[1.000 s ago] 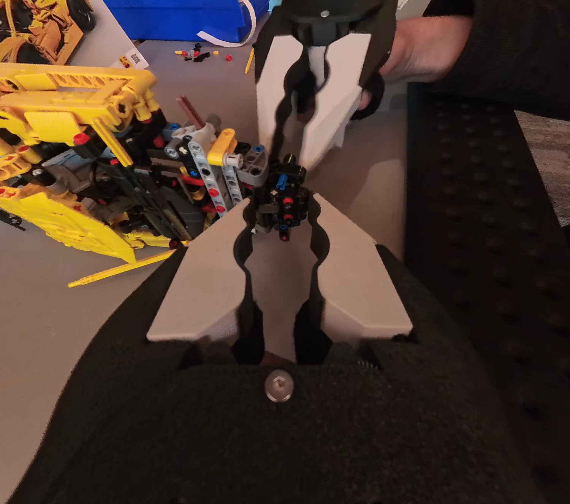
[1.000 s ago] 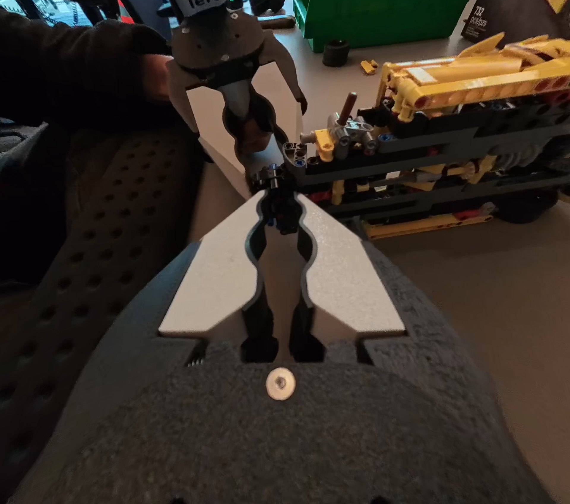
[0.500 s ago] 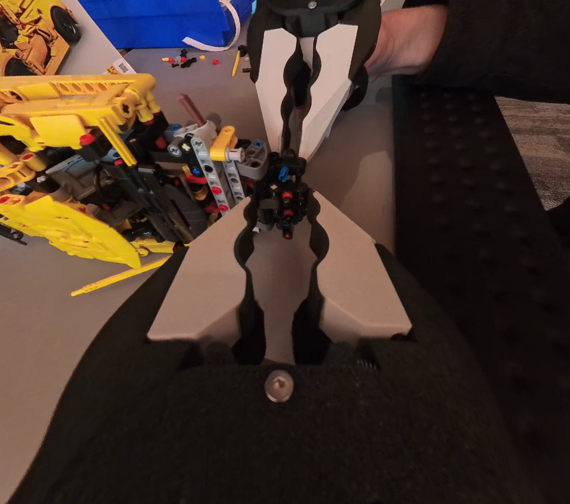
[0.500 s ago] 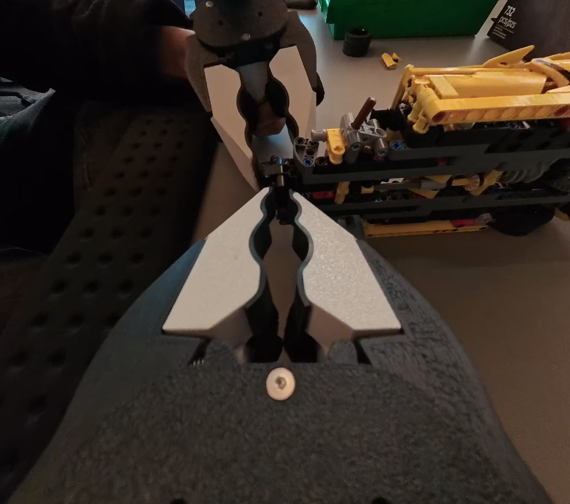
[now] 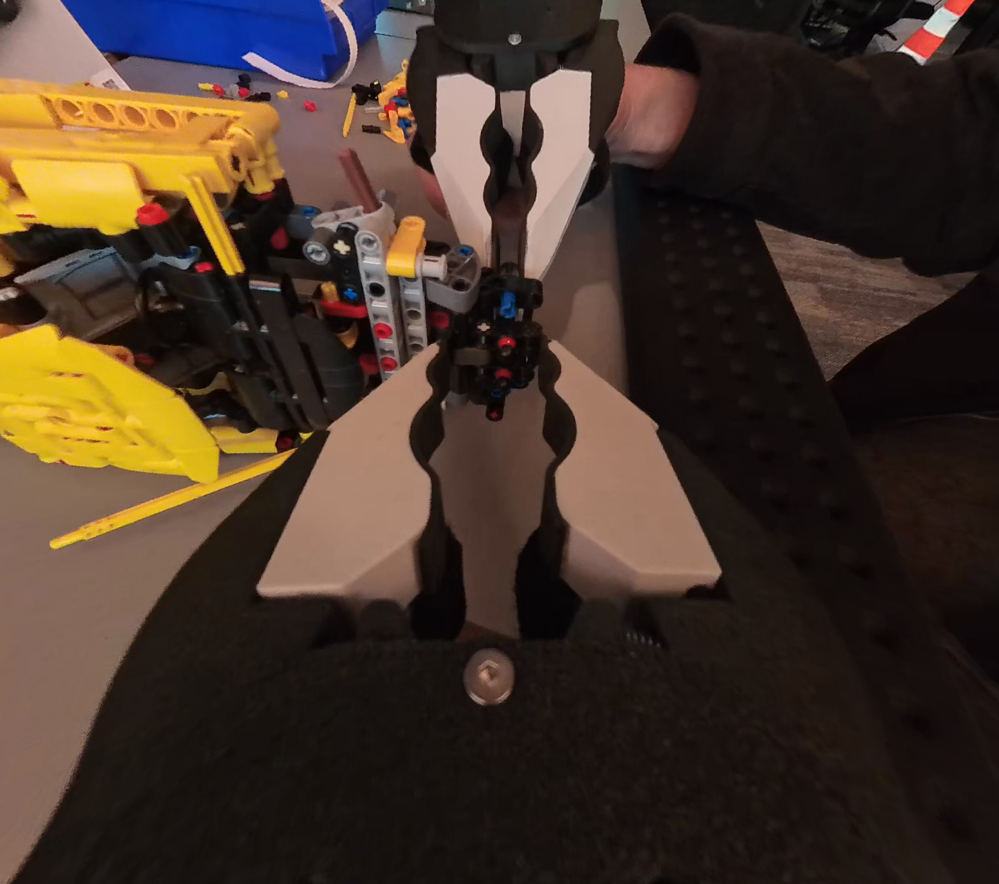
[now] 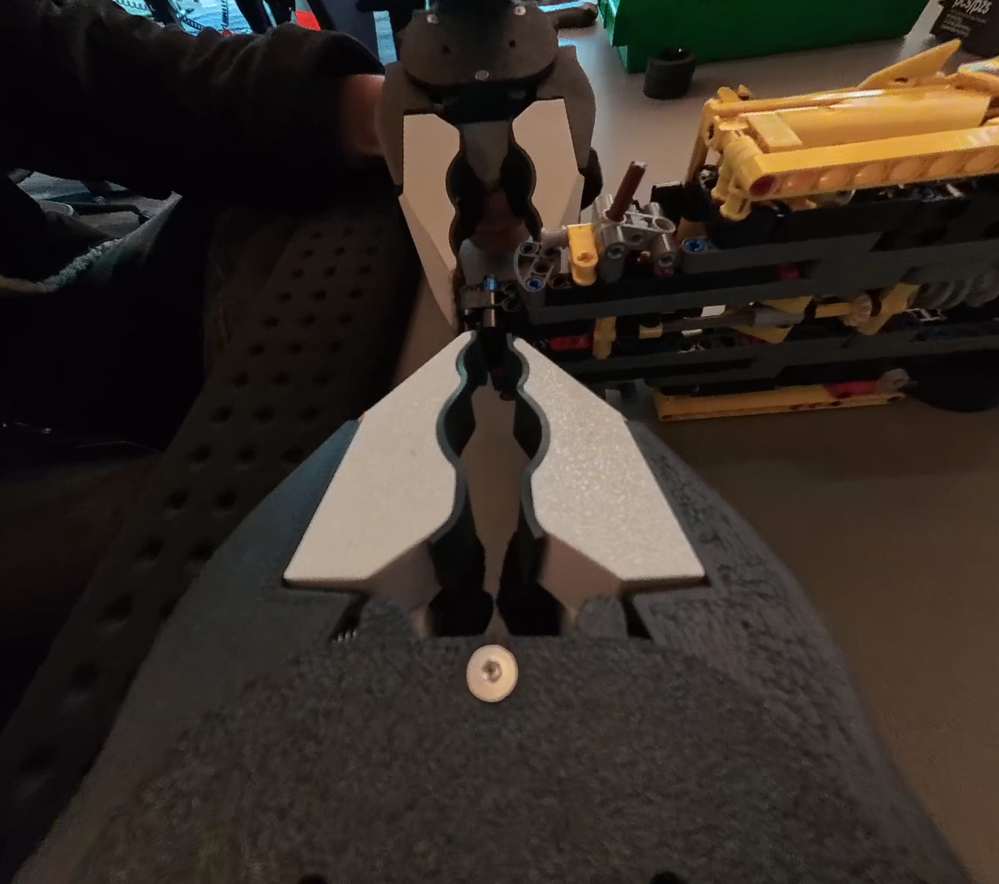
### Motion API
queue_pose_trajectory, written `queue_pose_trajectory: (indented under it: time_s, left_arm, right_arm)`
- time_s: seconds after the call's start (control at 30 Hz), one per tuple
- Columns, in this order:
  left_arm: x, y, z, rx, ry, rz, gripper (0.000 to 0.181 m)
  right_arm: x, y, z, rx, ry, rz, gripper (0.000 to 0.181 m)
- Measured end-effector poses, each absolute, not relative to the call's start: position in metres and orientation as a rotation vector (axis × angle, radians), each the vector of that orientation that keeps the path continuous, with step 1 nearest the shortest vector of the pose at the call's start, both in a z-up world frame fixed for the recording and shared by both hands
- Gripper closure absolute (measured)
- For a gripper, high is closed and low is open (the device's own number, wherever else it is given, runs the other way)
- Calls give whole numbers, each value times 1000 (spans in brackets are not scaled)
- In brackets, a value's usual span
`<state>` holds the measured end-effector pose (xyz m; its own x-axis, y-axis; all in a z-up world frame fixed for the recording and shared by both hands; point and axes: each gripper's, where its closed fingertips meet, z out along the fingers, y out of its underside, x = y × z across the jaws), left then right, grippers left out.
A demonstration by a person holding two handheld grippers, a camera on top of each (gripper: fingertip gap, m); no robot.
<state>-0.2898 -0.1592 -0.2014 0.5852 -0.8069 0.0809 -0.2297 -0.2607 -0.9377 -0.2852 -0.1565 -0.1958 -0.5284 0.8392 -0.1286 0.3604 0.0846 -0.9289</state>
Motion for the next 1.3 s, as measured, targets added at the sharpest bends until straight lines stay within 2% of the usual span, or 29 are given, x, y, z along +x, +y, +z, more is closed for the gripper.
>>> queue_pose_trajectory:
  time_s: [0.2,0.43,0.5,0.57,0.8,0.93,1.03,1.13,1.23,1.3]
  left_arm:
    - [-295,-165,-214,-1809,915,-462,149]
    - [-298,-169,-207,-1814,867,-413,152]
    - [-300,-171,-205,-1835,824,-403,157]
    - [-303,-173,-211,-1927,714,-434,169]
    - [-319,-166,-187,-1761,645,129,165]
    - [-314,-166,-168,-1758,488,93,161]
    - [-297,-170,-182,-1875,415,-27,151]
    - [-297,-164,-192,-1930,424,117,147]
    - [-295,-160,-198,-1951,459,142,147]
    - [-292,-161,-200,-1965,474,94,153]
  right_arm:
    - [-283,-155,-198,-1184,-1924,1443,174]
    - [-284,-155,-198,-1189,-1919,1440,174]
    - [-284,-155,-198,-1189,-1916,1441,174]
    - [-284,-155,-198,-1194,-1915,1448,174]
    - [-284,-156,-198,-1201,-1929,1422,174]
    - [-285,-156,-198,-1196,-1933,1400,174]
    - [-285,-156,-198,-1198,-1936,1394,174]
    - [-286,-157,-198,-1196,-1944,1386,174]
    - [-286,-156,-198,-1195,-1946,1376,174]
    - [-285,-156,-198,-1194,-1945,1371,174]
